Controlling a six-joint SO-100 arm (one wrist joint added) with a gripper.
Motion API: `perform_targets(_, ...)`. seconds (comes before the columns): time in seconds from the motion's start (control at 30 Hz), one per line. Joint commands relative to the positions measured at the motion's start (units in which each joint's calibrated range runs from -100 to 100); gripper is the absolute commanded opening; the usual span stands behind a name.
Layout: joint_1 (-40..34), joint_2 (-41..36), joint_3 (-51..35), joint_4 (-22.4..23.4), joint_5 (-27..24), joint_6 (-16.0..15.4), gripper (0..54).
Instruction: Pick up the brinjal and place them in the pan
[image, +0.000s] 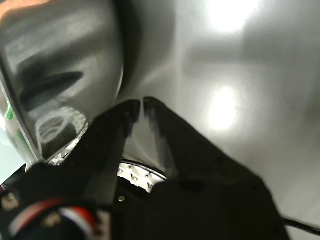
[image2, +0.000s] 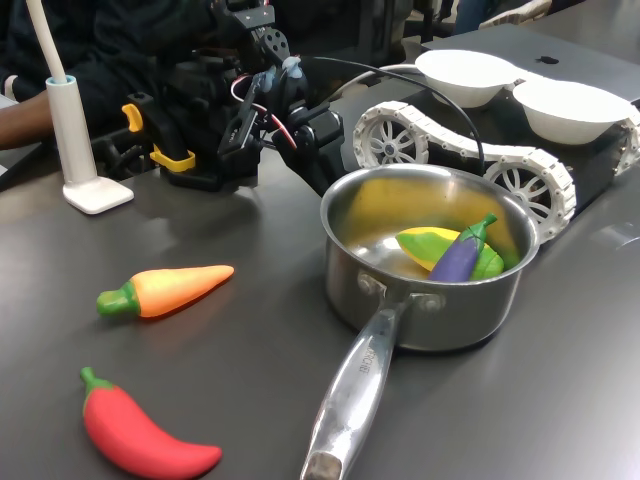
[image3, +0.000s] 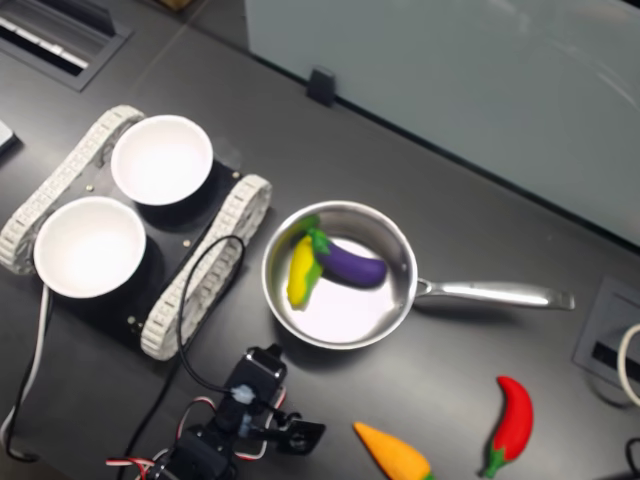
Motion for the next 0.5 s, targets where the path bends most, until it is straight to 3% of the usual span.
perform_targets(0.0, 1.05, -0.83, -0.46, -2.8, -0.44, 0.0, 3.1)
perform_targets(0.07, 1.05, -0.83, -0.46, -2.8, -0.34, 0.0, 0.2)
perform_targets(0.47, 1.05, -0.83, -0.46, -2.8, -0.39, 0.0, 0.4)
